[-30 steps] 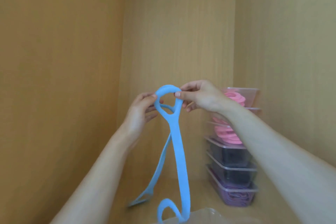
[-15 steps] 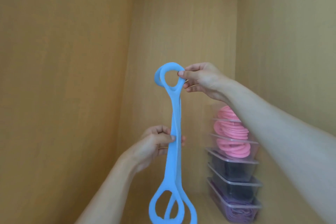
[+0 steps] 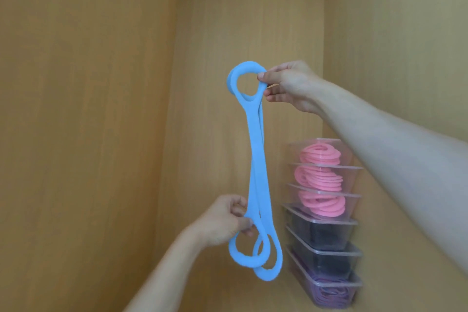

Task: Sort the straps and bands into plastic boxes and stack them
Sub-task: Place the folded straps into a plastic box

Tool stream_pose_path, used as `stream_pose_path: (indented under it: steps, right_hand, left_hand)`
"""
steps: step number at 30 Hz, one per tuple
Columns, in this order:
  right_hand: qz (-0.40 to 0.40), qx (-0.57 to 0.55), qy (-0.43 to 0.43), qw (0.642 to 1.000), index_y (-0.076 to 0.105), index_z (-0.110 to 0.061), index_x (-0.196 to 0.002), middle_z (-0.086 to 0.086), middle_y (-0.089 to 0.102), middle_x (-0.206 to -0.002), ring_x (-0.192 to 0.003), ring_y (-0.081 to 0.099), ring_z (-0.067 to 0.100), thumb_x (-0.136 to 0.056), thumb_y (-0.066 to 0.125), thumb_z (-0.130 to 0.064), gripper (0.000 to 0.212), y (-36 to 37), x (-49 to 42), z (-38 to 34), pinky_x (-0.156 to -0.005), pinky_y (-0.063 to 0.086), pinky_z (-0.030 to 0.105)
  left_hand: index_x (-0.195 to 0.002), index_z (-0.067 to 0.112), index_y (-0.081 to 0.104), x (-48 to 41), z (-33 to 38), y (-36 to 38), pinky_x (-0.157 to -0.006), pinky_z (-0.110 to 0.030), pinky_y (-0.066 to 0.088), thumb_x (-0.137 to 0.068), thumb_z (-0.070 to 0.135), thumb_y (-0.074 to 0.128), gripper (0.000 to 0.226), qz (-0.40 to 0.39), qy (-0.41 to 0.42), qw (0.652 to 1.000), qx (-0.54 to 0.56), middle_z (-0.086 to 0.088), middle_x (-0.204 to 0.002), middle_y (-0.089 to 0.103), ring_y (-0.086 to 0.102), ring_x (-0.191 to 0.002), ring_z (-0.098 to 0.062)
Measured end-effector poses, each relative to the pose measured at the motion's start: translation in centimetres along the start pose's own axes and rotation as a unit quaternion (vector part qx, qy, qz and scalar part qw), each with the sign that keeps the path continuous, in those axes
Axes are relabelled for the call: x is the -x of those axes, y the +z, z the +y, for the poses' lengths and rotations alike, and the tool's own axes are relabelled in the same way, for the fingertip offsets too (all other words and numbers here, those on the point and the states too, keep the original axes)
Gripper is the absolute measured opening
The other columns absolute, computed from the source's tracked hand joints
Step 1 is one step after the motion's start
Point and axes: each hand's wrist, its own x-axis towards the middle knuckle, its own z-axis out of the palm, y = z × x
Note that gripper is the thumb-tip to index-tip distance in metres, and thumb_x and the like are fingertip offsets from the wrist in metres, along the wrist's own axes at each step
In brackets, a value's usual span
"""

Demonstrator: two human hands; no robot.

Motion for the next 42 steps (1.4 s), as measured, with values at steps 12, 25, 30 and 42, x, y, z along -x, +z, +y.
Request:
stream_pose_path:
  steps: [12, 25, 30, 42]
  right_hand:
    - [-0.006, 0.025, -0.007, 1.0, 0.065, 0.003, -0.109, 0.015, 0.065, -0.091, -0.058, 0.059, 0.018, -0.09, 0.073, -0.008, 0.024, 0.4, -0.1, -0.3, -0.061, 0.055, 0.03]
    - [0.044, 0.014, -0.008, 0.999, 0.063, -0.002, -0.092, 0.016, 0.065, -0.092, -0.059, 0.062, 0.019, -0.091, 0.072, -0.006, 0.01, 0.3, -1.3, -0.8, -0.058, 0.057, 0.027]
    - [0.101, 0.029, 0.026, 0.994, 0.061, 0.004, -0.109, 0.014, 0.064, -0.092, -0.065, 0.064, 0.021, -0.091, 0.071, -0.005, 0.023, -1.9, -2.2, -0.4, -0.06, 0.059, 0.028]
    - [0.201, 0.049, 0.13, 0.97, 0.056, -0.002, -0.084, 0.009, 0.053, -0.075, -0.058, 0.063, 0.017, -0.093, 0.064, -0.001, 0.012, -8.3, -2.5, 4.4, -0.047, 0.058, 0.026]
  left_hand:
    - [-0.073, 0.034, 0.062, -0.6, -3.1, -2.2, -0.072, -0.033, 0.055, -0.08, 0.009, 0.046, 0.031, 0.148, -0.048, 0.952, -0.263, 0.011, -0.081, 0.069, 0.067, -0.085, -0.019]
    - [-0.089, 0.007, 0.076, 0.2, -3.3, -0.9, -0.07, -0.022, 0.054, -0.091, 0.002, 0.07, 0.009, -0.065, -0.057, 0.993, 0.081, -0.003, -0.084, 0.075, 0.07, -0.08, -0.013]
    - [-0.092, 0.002, 0.072, 1.0, -4.4, -1.8, -0.081, -0.039, 0.057, -0.086, 0.005, 0.063, 0.011, -0.154, -0.09, 0.927, 0.33, -0.018, -0.108, 0.071, 0.069, -0.092, -0.029]
    - [-0.077, 0.008, 0.065, 0.9, -5.7, -2.5, -0.082, -0.046, 0.056, -0.061, 0.002, 0.084, 0.026, -0.141, -0.055, 0.882, 0.446, -0.013, -0.086, 0.064, 0.069, -0.082, -0.029]
